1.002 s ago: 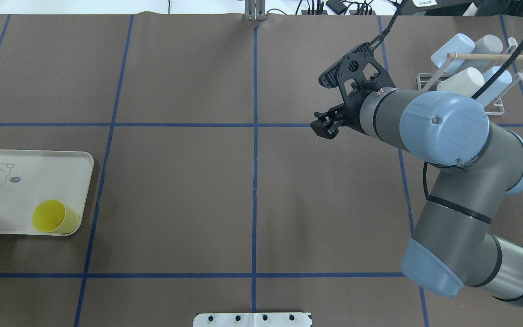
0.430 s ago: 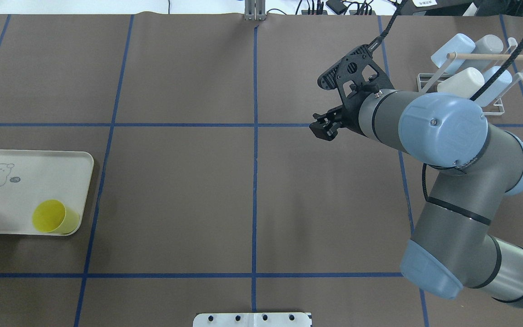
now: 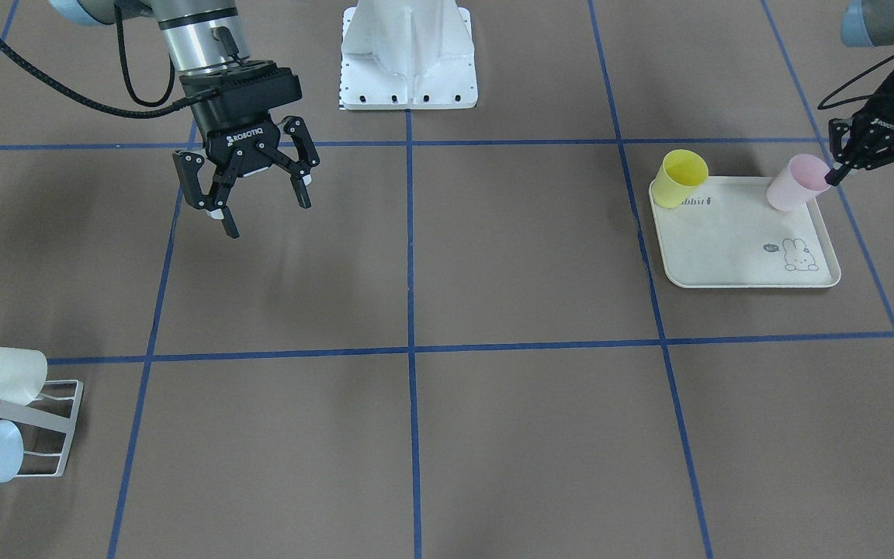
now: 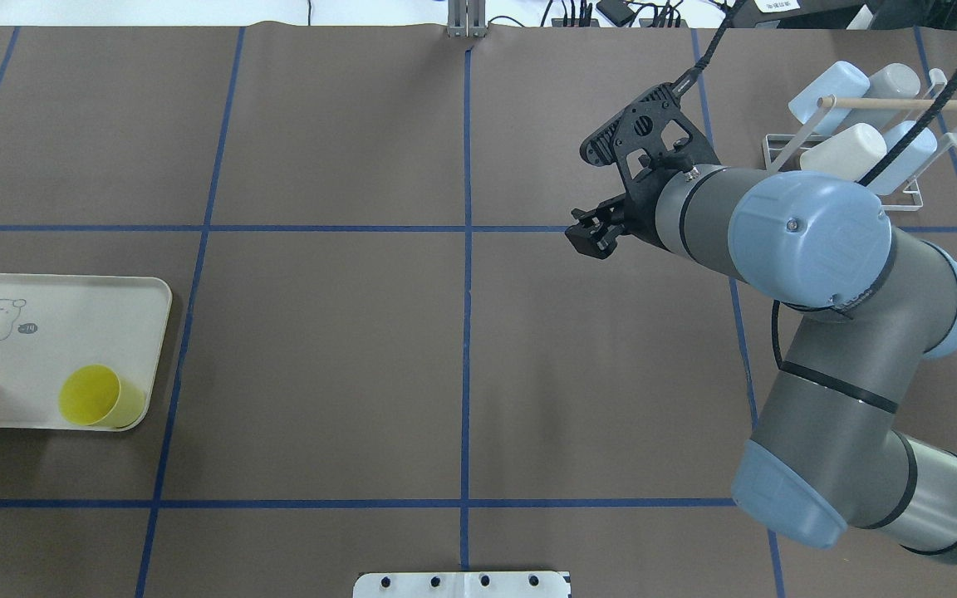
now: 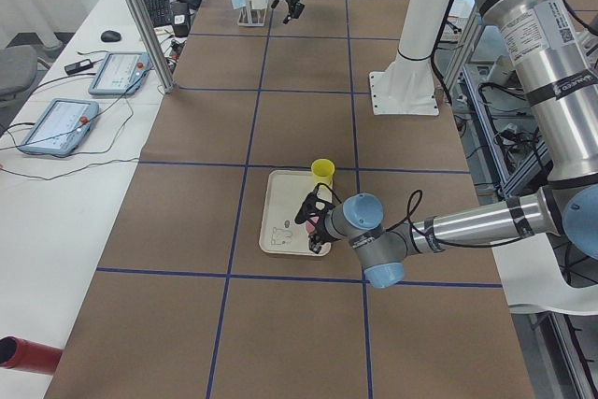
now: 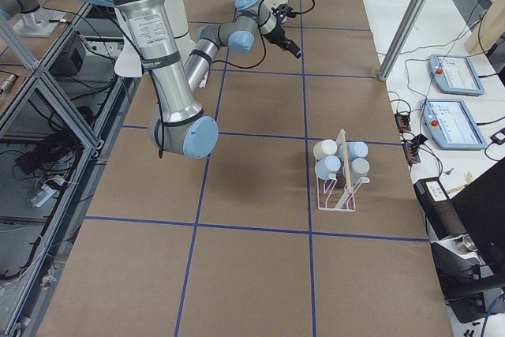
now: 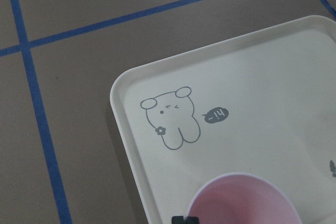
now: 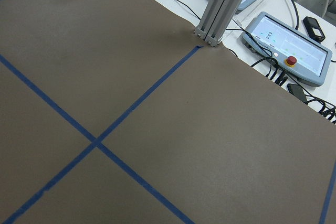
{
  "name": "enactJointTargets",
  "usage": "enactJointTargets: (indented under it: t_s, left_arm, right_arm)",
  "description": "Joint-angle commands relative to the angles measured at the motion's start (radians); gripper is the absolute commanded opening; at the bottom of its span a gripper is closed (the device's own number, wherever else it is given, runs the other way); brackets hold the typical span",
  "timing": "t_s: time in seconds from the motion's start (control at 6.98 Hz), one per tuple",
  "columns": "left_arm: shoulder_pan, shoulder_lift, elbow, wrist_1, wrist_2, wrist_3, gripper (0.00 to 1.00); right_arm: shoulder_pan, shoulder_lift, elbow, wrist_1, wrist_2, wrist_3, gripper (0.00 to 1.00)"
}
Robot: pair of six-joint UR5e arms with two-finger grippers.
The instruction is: Transfer IKEA cup to right arm and place on rack
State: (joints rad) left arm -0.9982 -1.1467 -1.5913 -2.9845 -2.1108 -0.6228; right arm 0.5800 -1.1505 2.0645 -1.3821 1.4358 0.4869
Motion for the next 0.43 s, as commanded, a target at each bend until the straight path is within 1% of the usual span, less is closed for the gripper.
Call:
enactJointTargets:
  t_s: [0.0,0.14,0.29]
  left_arm:
    - [-0.084,-0.002,-0.053,0.009,-0.087,-0.005,0.0]
    - [-0.155,-0.017,-0.082,0.031,-0.125,-0.03,0.0]
    - [-0.221,-0.019,-0.128,0.045,-0.185,-0.157,0.0]
  right_arm:
    - [-0.003,0.006,-0.001,0.003,0.0,-0.011,1.0]
    - [-0.009,0.015,-0.001,0.005,0.0,-0.011,1.0]
    - [-0.02,0.012,-0.012,0.07,0.0,-0.011,1.0]
